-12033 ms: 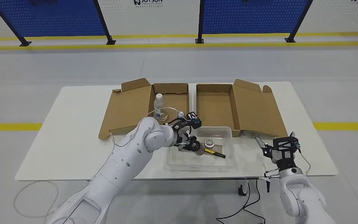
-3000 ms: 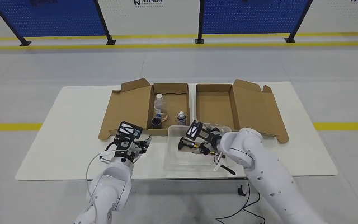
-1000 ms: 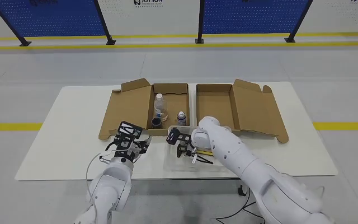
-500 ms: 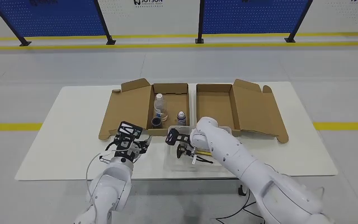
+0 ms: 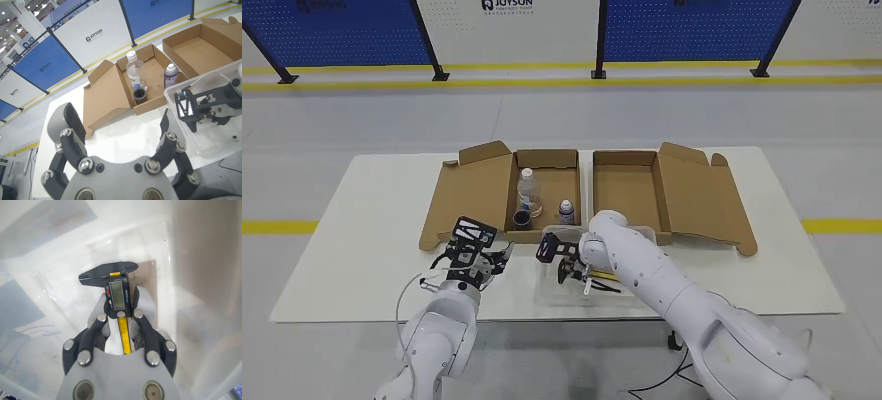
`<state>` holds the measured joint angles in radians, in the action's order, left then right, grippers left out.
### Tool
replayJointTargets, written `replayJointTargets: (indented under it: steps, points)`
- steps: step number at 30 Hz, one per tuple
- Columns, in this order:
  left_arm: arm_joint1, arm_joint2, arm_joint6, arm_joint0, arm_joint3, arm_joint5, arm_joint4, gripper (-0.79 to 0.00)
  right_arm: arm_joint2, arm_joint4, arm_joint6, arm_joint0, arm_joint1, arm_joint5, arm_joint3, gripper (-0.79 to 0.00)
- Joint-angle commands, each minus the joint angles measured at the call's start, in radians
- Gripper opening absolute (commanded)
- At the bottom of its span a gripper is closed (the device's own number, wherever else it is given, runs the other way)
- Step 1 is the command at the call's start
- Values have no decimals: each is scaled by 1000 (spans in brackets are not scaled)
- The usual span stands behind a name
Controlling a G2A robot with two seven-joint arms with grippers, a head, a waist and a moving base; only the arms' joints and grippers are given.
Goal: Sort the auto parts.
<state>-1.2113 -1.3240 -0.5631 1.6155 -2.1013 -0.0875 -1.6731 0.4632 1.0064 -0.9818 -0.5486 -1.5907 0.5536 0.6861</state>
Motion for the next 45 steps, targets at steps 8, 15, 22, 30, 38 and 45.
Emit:
replayJointTargets:
  steps: [8, 15, 22, 30, 38, 45]
  points:
    - [0, 0, 0, 0, 0, 0, 0, 0, 28, -7, 12, 0, 8, -4, 17, -785]
    - [0, 0, 0, 0, 0, 0, 0, 0, 70, 2, -20, -30, 39, -27, 116, -785]
    - [0, 0, 0, 0, 0, 0, 0, 0, 135, 19, -66, -83, 85, -64, 252, -785]
    - [0, 0, 0, 0, 0, 0, 0, 0, 245, 45, -116, -172, 147, -108, 443, -785]
    - [0, 0, 0, 0, 0, 0, 0, 0, 405, 64, -116, -291, 210, -156, 667, -785]
    - [0, 0, 0, 0, 0, 0, 0, 0, 540, 81, -69, -386, 248, -199, 827, -785]
